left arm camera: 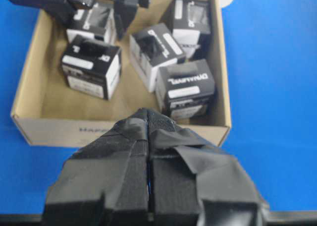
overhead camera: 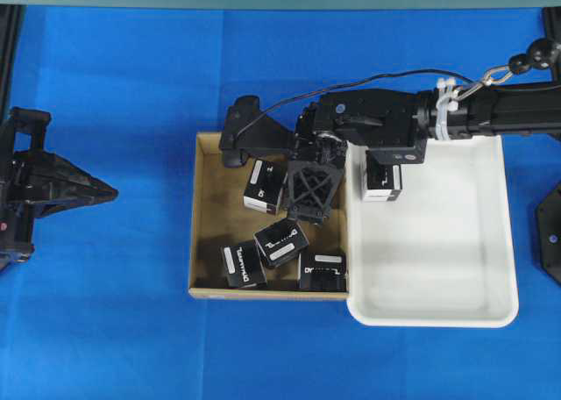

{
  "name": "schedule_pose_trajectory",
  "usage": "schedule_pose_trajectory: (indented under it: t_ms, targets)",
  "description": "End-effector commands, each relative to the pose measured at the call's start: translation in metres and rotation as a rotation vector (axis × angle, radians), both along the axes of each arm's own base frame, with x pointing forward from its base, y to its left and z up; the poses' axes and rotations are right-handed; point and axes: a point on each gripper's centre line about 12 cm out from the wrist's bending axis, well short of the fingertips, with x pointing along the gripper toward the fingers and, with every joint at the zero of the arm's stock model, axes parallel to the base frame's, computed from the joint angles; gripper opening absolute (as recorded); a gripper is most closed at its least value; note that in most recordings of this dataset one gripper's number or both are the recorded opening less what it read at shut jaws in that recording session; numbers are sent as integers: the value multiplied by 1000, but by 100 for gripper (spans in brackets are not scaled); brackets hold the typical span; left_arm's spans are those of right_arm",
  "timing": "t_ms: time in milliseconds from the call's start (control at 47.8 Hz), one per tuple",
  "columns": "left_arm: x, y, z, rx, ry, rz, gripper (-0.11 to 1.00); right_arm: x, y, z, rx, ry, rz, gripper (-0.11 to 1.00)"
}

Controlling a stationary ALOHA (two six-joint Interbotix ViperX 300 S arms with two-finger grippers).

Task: Pick a box that is randomly placed inside the cardboard box.
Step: 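Close the right gripper on the DYNAMIXEL box, then lift the held box and carry it right into the white tray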

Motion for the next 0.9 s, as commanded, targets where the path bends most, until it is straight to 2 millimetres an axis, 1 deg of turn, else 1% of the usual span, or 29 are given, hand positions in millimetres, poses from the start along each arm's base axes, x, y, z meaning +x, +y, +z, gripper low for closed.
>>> schedule_pose_trajectory:
  t_ms: [0,84,146,188,293,314,418,523,628,690,732,879]
  targets:
    - [3,0,8,2,-23,0,-7,2,0,2,-2,-7,-1,98]
    - [3,0,8,2,-21,0,-7,2,0,2,-1,-7,-2,96]
    - [3,0,8,2,-21,0,-7,3,2,3,-1,-9,3,91]
    - [3,0,8,2,-25,0,-7,3,2,3,-2,-9,6,85]
    - [3,0,8,2,-23,0,-7,3,4,6,1,-3,13,63]
    - [3,0,8,2,-21,0,-7,3,5,7,3,-1,12,61]
    - [3,0,8,2,-21,0,-7,5,5,18,5,-6,10,60]
    - [3,0,8,2,-23,1,-7,8,4,35,3,-27,8,60]
    - [3,0,8,2,-23,1,-7,11,1,59,2,-50,-6,60]
    - [3,0,8,2,-25,1,-7,12,-1,76,1,-63,-14,60]
    - [3,0,8,2,-23,0,-7,11,-4,93,-1,-80,-23,60]
    - [3,0,8,2,-26,0,-7,-4,-13,137,-6,-103,-43,60]
